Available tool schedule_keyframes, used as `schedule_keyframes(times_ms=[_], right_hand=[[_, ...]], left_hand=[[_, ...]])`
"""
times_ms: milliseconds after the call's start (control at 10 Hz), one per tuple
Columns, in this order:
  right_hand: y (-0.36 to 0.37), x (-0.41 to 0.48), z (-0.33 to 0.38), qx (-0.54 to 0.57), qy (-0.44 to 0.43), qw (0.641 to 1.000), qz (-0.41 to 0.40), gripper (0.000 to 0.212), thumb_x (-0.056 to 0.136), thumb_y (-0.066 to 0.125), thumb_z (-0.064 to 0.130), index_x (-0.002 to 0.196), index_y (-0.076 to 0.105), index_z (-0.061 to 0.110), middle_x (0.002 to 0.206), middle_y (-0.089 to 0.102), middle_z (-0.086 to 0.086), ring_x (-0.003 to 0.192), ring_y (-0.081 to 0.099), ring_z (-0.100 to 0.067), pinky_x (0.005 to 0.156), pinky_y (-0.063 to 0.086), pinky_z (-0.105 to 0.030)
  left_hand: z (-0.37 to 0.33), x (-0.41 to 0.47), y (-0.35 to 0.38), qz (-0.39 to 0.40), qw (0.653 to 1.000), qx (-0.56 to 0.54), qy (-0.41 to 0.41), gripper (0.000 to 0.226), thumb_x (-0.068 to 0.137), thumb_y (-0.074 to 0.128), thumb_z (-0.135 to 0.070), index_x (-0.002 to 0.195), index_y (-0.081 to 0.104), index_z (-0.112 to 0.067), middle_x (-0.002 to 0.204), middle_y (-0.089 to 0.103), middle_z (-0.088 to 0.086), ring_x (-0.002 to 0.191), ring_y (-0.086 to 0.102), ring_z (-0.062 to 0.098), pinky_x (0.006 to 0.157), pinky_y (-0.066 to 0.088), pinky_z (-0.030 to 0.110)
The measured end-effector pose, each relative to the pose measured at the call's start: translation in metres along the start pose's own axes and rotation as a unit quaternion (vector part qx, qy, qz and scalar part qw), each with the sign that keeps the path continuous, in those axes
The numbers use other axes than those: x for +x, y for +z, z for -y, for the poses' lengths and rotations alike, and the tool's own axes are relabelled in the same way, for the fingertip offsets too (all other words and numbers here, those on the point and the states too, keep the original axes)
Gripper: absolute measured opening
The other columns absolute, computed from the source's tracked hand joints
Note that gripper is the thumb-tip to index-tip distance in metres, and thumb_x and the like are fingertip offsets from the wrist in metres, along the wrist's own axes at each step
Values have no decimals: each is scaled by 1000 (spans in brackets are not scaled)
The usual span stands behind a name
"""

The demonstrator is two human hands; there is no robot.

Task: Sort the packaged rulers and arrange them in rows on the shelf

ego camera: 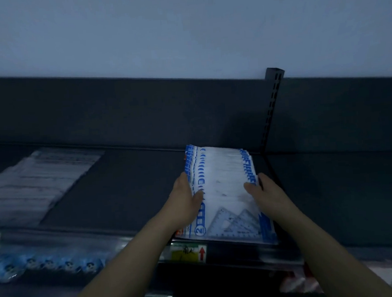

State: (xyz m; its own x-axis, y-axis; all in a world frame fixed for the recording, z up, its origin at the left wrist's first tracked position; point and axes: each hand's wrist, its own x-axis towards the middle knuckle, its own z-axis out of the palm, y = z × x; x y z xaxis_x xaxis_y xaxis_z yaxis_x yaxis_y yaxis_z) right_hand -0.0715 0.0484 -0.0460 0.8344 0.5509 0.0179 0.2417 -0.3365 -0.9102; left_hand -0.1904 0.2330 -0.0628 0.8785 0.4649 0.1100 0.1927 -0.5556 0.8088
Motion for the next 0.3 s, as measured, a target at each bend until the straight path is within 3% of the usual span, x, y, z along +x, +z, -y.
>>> schedule_keyframes(times_ms=[100, 200, 300], right_hand=[[-1, -3, 1, -89, -21, 996, -2, 27, 94, 52, 30, 115, 54, 14, 109, 55, -1, 102, 55, -13, 77, 43, -20], [3, -3, -7, -168, -48, 985, 3, 31, 86, 52, 40, 112, 55, 23, 110, 55, -3, 101, 57, -18, 83, 48, -30], [12, -7, -1, -215, -77, 973, -19, 49, 91, 52, 37, 136, 42, 18, 132, 44, -3, 122, 44, -20, 103, 40, -36]], left_hand=[[-6, -5, -5, -17, 999, 23, -26, 43, 99, 46, -27, 136, 34, -9, 136, 38, 10, 111, 43, 13, 90, 36, 24], [-6, -11, -9, -20, 997, 54, -46, 35, 99, 44, -28, 127, 41, -7, 131, 40, 11, 107, 49, 19, 90, 42, 29], [-2, -18, -17, -41, 993, 103, -27, 24, 99, 41, -27, 111, 51, -8, 119, 51, 11, 98, 53, 21, 86, 46, 32]])
